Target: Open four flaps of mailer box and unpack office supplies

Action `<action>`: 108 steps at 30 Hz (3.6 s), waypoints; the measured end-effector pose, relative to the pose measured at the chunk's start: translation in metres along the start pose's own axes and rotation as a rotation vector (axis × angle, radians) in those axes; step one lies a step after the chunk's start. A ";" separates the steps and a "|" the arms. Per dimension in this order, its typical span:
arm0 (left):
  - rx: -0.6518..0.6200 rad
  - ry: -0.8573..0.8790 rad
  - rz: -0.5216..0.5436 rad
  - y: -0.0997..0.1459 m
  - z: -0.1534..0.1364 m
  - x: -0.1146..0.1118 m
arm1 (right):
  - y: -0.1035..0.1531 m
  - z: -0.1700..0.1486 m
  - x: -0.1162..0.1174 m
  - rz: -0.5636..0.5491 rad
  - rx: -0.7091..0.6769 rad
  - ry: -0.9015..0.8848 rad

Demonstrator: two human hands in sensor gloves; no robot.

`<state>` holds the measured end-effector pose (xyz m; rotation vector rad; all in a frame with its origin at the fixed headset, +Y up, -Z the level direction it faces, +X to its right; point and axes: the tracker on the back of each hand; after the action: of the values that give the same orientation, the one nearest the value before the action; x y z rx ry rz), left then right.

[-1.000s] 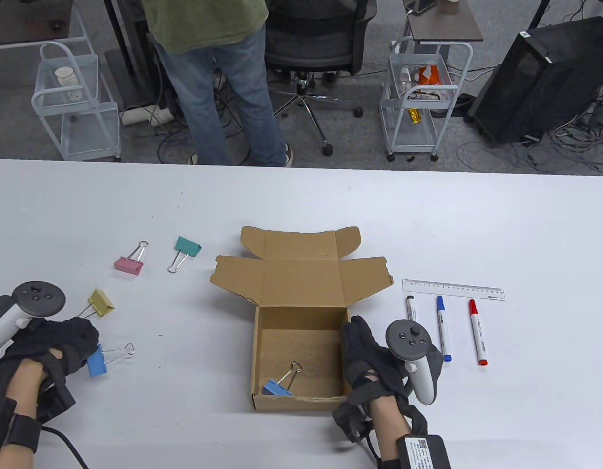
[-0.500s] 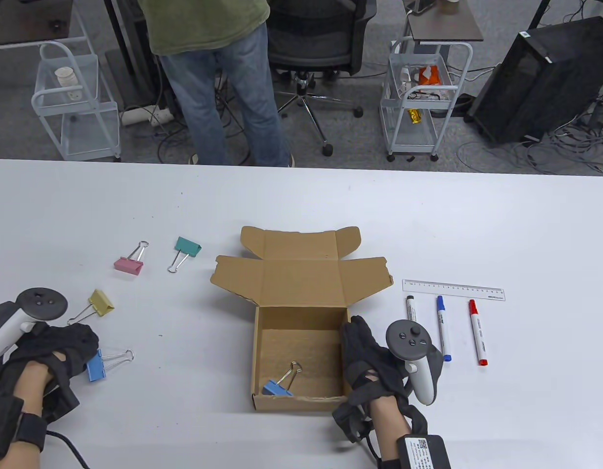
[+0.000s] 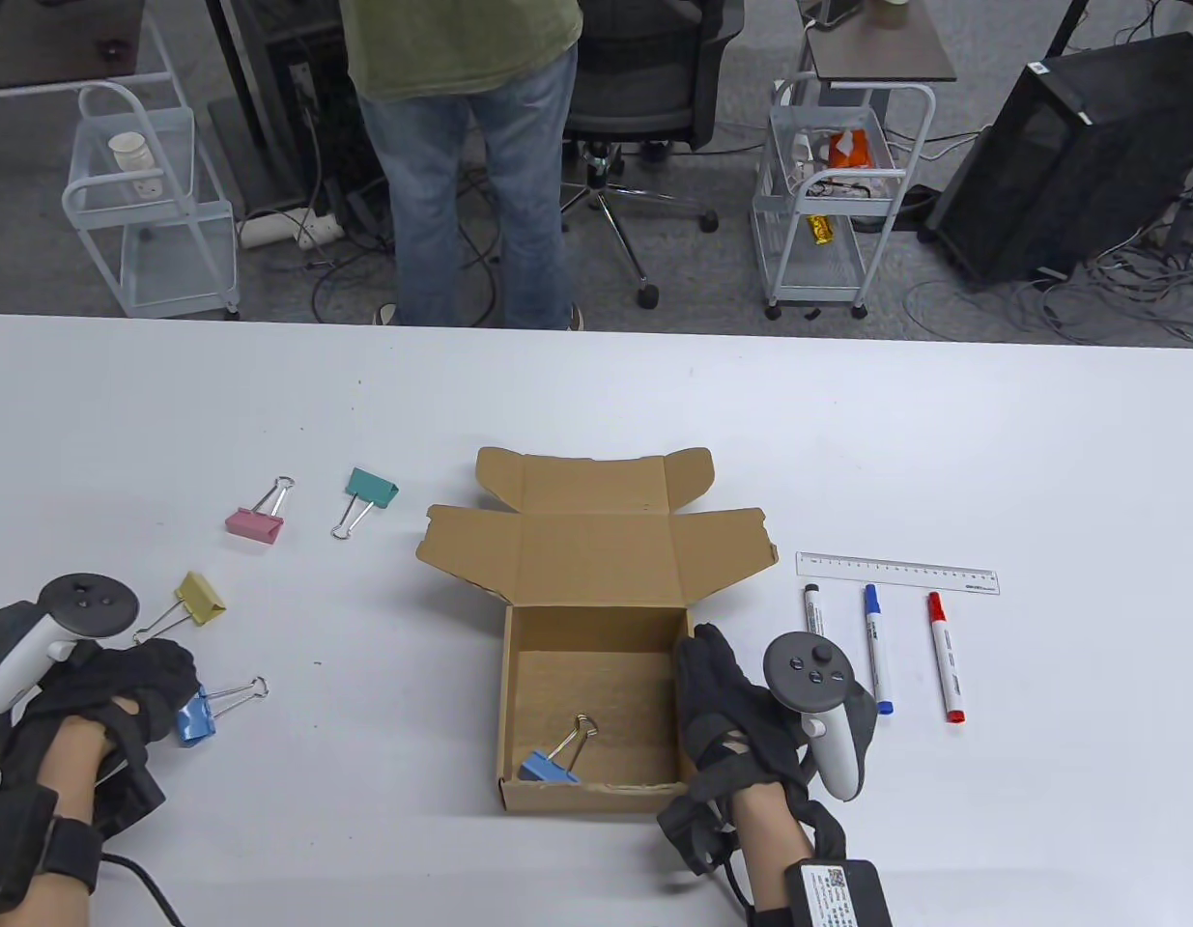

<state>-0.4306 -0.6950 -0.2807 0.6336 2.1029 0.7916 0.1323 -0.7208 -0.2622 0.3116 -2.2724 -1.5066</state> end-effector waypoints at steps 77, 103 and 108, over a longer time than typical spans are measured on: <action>-0.616 -0.705 -0.163 0.116 0.312 -0.196 | 0.000 0.000 0.000 -0.002 0.000 0.004; -0.277 -0.654 -0.432 0.065 0.315 -0.226 | 0.000 0.000 0.000 0.008 -0.002 0.000; -0.271 -0.642 -0.459 0.062 0.311 -0.224 | 0.000 0.000 0.000 0.007 -0.002 0.003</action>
<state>-0.0420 -0.7005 -0.2798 0.1964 1.4361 0.5058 0.1326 -0.7206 -0.2628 0.3054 -2.2668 -1.5042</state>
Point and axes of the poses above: the tracker on the back of each hand, its own z axis roughly to the thumb side, its own y axis roughly from the fingertips to the wrist, x = y × z, and after that the axes turned 4 degrees about x, right-handed
